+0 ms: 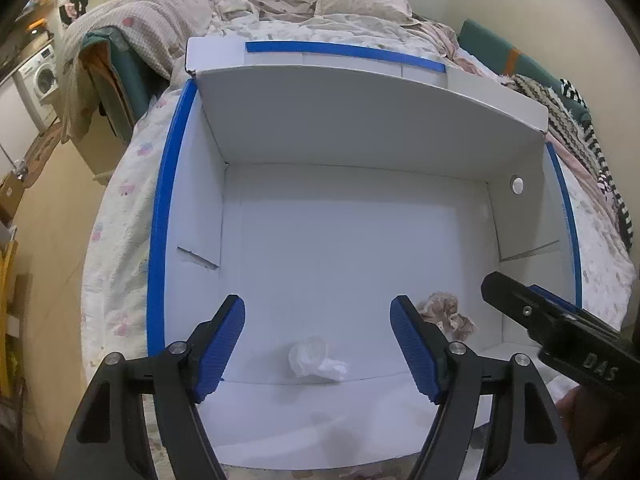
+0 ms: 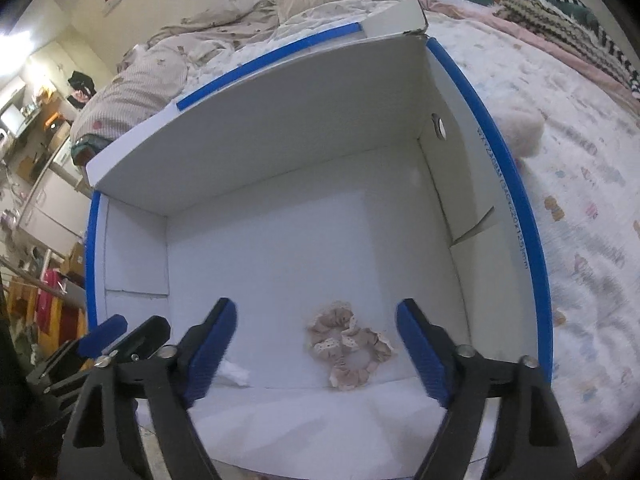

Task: Organize soft objects
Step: 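Carry sock and scrunchie into the box and open both grippers, then move the left gripper back and grasp the clear plastic bag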

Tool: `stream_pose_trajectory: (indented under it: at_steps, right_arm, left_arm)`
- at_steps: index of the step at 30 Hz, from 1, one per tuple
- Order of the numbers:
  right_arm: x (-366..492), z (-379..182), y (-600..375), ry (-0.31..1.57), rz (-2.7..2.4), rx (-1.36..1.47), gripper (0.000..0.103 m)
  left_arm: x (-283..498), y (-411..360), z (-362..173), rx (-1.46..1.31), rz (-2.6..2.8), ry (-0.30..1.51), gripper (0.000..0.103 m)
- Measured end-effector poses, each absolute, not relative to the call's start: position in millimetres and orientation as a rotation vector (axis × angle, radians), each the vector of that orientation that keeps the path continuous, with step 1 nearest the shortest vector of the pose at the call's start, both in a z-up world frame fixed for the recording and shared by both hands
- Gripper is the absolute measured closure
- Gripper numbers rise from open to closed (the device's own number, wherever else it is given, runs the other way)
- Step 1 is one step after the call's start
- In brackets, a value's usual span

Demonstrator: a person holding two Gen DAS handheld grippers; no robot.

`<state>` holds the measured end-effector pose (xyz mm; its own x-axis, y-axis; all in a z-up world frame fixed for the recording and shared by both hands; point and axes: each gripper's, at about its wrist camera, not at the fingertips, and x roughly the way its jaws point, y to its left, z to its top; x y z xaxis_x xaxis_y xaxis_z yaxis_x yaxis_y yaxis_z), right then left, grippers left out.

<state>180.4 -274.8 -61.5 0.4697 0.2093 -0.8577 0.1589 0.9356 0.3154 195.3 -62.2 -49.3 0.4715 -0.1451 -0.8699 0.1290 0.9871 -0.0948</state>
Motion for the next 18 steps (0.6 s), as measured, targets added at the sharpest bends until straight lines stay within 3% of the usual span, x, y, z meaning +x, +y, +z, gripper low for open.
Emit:
stream_pose_trajectory:
  at_steps: [2,18]
  right_arm:
    - [179.5,-59.3,-275.9,1.086,0.041,0.393,0.004]
    - [157.3,-33.1,-272.1,1.086,0.122,0.447,0.003]
  left_arm:
    - [194.5,-61.2,-47.4,-0.017,-0.158,1.059,0.030]
    - [163.1,-35.7,-9.5,-0.038,-0.116,0.949,0.030]
